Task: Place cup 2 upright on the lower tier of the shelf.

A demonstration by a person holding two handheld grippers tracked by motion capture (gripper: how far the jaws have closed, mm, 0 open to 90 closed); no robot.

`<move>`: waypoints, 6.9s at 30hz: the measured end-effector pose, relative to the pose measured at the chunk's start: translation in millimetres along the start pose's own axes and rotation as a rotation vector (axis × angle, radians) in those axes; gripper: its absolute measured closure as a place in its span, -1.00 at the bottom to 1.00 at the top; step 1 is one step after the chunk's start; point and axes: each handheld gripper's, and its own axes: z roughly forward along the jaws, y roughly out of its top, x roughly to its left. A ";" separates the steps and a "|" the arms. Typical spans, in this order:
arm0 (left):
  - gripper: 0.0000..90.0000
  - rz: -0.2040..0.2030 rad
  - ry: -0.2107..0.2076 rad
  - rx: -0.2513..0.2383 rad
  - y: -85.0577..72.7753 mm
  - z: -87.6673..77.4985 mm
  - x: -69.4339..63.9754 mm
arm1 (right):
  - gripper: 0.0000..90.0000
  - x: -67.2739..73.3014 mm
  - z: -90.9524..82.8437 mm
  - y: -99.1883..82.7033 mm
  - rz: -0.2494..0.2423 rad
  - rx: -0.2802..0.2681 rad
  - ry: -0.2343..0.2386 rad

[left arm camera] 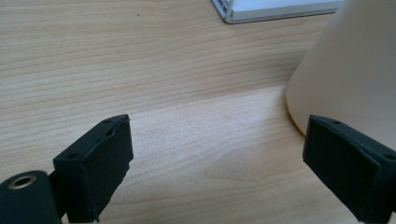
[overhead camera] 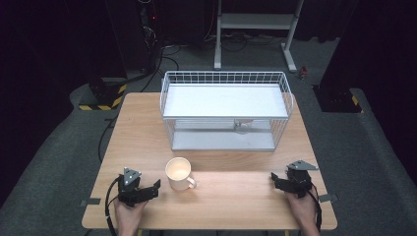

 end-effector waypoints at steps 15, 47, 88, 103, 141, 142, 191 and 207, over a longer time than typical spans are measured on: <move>-0.86 0.044 -0.071 -0.018 -10.8 -16.7 -21.5 | -0.44 0.1 0.0 0.0 0.001 0.000 -0.001; -0.99 0.171 -0.166 0.012 18.3 22.8 -66.4 | -0.44 -0.1 0.1 0.0 -0.002 -0.001 -0.001; -0.81 0.200 -0.143 -0.030 27.9 42.4 -77.4 | -0.44 -0.1 -0.2 -0.1 0.001 0.002 -0.001; -0.81 0.201 -0.156 -0.041 34.1 44.2 -83.8 | -0.45 -0.2 0.0 -0.1 -0.001 0.000 0.000; -0.81 0.218 -0.175 -0.039 101.0 73.3 -101.5 | -0.45 -0.1 -0.1 -0.1 -0.003 0.000 0.001; -0.81 0.221 -0.172 -0.043 102.6 75.0 -101.8 | -0.45 0.0 -0.1 -0.1 -0.002 0.000 0.001; -0.81 0.142 -0.097 -0.071 122.8 141.2 -102.7 | -0.45 0.0 0.0 0.0 -0.002 0.000 0.001; -0.82 0.146 -0.073 -0.058 131.0 151.4 -106.3 | -0.45 -0.1 -0.1 -0.1 -0.004 0.000 0.001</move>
